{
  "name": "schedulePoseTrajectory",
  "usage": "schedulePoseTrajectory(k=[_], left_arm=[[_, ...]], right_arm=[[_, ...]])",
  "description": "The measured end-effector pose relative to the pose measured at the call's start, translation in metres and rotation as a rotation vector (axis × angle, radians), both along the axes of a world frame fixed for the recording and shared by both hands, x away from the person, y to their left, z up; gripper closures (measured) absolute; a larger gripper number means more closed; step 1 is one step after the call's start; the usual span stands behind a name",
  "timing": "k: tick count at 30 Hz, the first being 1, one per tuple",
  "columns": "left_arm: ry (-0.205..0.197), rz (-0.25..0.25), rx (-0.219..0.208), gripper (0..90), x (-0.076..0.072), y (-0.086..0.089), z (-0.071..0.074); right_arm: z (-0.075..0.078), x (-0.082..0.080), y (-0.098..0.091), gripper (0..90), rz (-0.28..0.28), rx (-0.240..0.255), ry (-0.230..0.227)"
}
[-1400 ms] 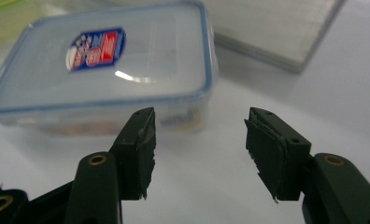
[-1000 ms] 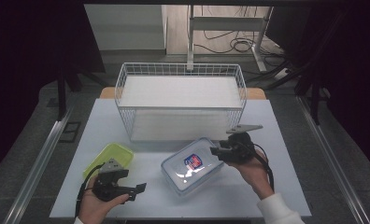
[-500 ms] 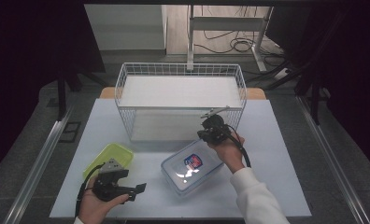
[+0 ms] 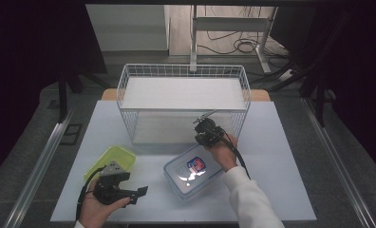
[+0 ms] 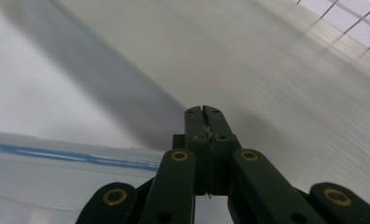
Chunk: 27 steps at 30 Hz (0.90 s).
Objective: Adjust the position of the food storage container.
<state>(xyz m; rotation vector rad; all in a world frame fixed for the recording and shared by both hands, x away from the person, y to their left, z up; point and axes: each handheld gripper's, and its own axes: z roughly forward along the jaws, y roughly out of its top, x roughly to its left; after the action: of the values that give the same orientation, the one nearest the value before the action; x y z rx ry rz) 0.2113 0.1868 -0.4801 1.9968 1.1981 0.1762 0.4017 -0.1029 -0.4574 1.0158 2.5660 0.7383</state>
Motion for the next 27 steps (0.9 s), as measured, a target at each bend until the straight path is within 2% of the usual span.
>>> schedulePoseTrajectory(k=[14, 15, 21, 27], left_arm=[[-0.001, 0.000, 0.007, 13.0, -0.001, 0.000, 0.000], [-0.003, 0.000, 0.007, 13.1, -0.002, 0.000, 0.000], [-0.001, -0.003, 0.009, 13.0, -0.002, -0.001, 0.000], [-0.001, -0.008, 0.012, 13.0, -0.001, -0.003, 0.000]], right_arm=[[0.001, -0.003, -0.004, 89.4, 0.021, -0.044, -0.015], [0.001, -0.005, -0.007, 89.5, 0.023, -0.058, -0.022], [0.002, -0.010, -0.022, 89.5, 0.007, -0.043, -0.014], [0.003, -0.018, -0.038, 89.6, -0.009, -0.048, -0.017]])
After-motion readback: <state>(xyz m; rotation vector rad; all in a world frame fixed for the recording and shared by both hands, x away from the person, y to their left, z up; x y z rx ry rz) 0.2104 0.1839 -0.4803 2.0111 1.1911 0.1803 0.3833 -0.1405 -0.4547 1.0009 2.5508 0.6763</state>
